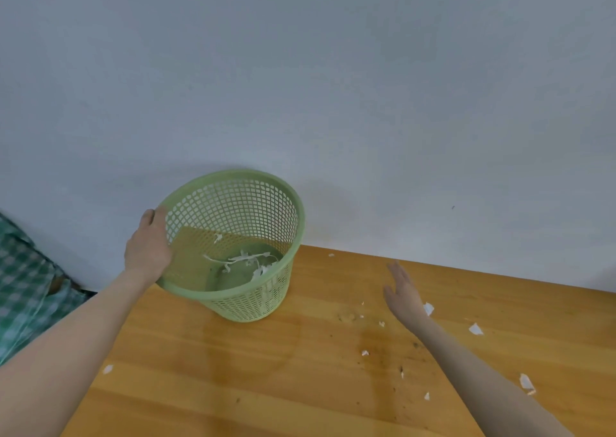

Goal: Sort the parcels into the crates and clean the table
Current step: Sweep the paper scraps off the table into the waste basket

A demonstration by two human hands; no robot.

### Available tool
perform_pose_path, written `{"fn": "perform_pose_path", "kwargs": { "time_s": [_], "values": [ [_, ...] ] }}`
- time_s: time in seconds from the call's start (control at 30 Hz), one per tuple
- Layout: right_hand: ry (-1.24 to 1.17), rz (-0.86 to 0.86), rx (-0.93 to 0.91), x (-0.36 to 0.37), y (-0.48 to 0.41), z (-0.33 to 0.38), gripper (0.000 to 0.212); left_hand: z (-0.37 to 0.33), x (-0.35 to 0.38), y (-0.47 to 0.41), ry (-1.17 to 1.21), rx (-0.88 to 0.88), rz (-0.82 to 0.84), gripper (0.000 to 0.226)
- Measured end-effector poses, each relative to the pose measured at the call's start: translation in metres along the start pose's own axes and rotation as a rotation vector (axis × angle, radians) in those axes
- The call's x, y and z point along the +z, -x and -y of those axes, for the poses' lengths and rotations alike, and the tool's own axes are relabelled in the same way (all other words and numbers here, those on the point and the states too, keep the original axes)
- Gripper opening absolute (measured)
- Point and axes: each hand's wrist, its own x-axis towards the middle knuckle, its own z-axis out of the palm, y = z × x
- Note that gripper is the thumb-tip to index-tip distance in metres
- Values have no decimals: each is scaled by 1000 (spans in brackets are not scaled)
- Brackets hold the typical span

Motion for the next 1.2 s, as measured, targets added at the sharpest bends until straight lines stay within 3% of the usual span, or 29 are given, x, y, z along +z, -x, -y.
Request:
{"fn": "perform_pose_path", "kwargs": {
  "time_s": [0.13,0.27,0.67,0.93,1.07,1.2],
  "values": [
    [237,165,155,1,10,-56,59,-19,2,-2,-13,54,66,73],
    [450,323,157,6,12,-70,63,-49,4,3,-54,100,139,80],
    [552,462,149,25,-8,-41,67,-53,5,4,-93,119,117,80],
    [465,400,121,17,-4,-31,59,-54,3,6,-103,121,133,80],
    [144,168,34,-3,3,-2,58,-59,1,8,-94,142,148,80],
    [-105,-87,-269,-19,18,61,57,-63,3,10,-94,160,168,81]
  ]
}}
